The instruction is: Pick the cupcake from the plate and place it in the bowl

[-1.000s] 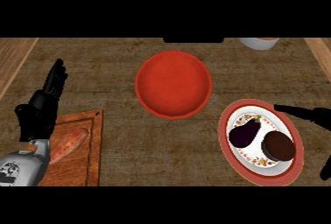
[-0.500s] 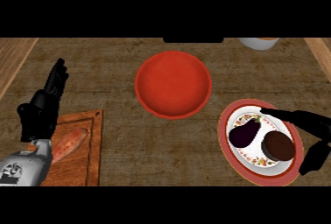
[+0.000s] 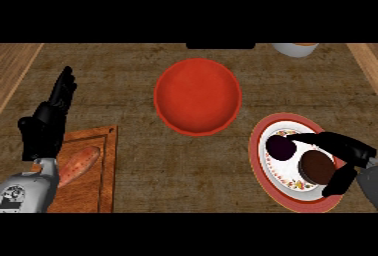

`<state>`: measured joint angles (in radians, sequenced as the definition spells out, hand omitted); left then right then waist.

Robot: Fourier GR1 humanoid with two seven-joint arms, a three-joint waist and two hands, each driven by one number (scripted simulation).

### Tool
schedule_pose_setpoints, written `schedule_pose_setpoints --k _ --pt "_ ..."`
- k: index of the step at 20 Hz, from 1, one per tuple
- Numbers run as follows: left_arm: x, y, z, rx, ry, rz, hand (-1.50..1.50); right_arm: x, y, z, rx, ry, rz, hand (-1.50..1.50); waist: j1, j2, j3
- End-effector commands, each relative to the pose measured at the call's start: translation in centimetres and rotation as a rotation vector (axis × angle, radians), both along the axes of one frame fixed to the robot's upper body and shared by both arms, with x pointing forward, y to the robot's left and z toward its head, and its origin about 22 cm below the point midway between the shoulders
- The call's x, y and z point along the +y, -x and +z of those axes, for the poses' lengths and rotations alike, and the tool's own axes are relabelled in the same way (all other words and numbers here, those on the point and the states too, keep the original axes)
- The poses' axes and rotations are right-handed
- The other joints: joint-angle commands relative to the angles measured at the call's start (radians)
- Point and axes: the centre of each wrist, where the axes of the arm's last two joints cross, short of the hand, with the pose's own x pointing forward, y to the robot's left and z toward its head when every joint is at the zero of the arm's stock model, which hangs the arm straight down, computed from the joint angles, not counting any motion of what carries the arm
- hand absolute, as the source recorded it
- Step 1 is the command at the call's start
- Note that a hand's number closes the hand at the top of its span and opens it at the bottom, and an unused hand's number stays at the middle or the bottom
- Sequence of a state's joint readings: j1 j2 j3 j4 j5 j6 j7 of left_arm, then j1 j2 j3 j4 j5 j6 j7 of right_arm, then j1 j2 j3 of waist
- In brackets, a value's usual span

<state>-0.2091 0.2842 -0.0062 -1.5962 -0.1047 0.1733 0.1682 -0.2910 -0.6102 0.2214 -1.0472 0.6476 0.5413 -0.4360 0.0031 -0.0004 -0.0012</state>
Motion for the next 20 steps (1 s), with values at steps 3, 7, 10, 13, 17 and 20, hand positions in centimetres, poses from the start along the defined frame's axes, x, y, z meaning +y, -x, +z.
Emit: schedule_pose_setpoints --k 3,7,10,13,17,20 --pt "-1.1 0.0 -0.1 -0.016 -0.002 0.001 0.00 1.1 0.3 -0.8 -0.093 0.012 0.081 1.50 -0.003 0.000 0.001" --pt "0.6 -0.8 0.1 -0.019 -0.004 0.010 0.00 -0.8 -0.1 -1.7 -0.086 0.019 0.096 1.50 0.001 0.002 0.001" --pt "-1.1 -0.6 0.1 0.000 -0.002 -0.005 0.00 0.3 -0.6 -0.3 -0.088 -0.027 0.083 1.50 -0.003 0.000 0.001" --pt "-0.2 -2.3 2.0 -0.004 0.012 0.005 0.00 -0.3 0.1 -0.6 -0.127 -0.074 0.090 1.50 -0.007 0.001 0.001" --pt "-1.1 -0.2 -0.7 -0.004 -0.005 0.017 0.00 -0.6 1.5 -0.2 -0.192 -0.091 0.115 1.50 -0.006 0.000 0.001" --pt "-0.9 -0.3 -0.2 -0.001 -0.014 -0.020 0.00 16.7 -1.1 -0.9 -0.260 -0.150 0.022 1.50 0.023 -0.006 -0.005"
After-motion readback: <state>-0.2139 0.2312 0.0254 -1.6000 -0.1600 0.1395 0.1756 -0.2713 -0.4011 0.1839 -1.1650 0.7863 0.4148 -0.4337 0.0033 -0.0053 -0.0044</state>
